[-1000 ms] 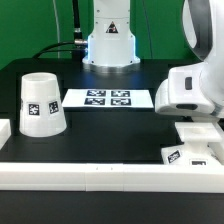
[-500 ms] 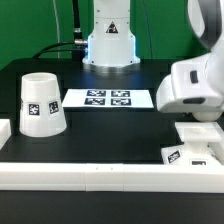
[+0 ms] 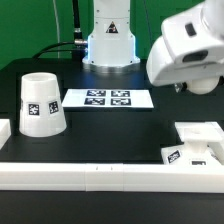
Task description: Assemble lamp
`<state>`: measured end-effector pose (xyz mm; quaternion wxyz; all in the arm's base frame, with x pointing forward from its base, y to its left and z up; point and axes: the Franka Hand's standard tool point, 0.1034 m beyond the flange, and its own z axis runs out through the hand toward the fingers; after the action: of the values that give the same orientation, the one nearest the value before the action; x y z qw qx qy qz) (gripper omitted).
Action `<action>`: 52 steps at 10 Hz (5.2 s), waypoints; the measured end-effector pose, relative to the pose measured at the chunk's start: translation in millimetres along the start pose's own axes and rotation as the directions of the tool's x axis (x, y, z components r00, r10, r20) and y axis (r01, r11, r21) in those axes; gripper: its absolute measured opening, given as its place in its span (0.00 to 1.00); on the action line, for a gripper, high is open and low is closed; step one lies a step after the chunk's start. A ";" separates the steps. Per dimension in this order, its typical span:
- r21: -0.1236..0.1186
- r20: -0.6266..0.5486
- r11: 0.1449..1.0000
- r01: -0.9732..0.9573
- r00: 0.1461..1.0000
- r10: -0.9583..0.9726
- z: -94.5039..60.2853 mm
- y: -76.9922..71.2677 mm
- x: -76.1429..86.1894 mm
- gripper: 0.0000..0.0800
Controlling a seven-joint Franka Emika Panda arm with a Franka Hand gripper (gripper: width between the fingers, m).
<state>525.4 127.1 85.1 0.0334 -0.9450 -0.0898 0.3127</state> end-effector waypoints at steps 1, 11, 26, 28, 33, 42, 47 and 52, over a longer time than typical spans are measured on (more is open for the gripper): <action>0.000 0.005 1.000 0.000 1.000 0.000 2.1 0.1 -0.2 0.72; -0.081 -0.631 0.996 0.033 0.772 -0.077 -65.5 41.1 25.5 0.72; -0.168 -0.882 0.986 -0.012 0.450 -0.144 -137.8 60.5 28.0 0.72; -0.163 -0.882 0.987 -0.012 0.450 -0.140 -137.1 57.9 30.0 0.72; -0.170 -0.877 0.985 0.008 0.454 -0.155 -130.7 42.8 52.1 0.72; -0.174 -0.869 0.985 0.008 0.470 -0.158 -119.6 51.4 57.2 0.72; -0.175 -0.864 0.984 0.016 0.477 -0.162 -113.7 46.1 59.7 0.72; -0.179 -0.865 0.984 0.016 0.473 -0.165 -101.8 44.7 63.7 0.72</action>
Offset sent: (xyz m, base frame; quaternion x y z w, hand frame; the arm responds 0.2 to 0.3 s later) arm 0.0188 -0.0321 0.0058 0.0012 0.1257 -0.0678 0.9897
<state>643.1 94.7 124.1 0.0219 -0.9655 -0.1323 -0.2233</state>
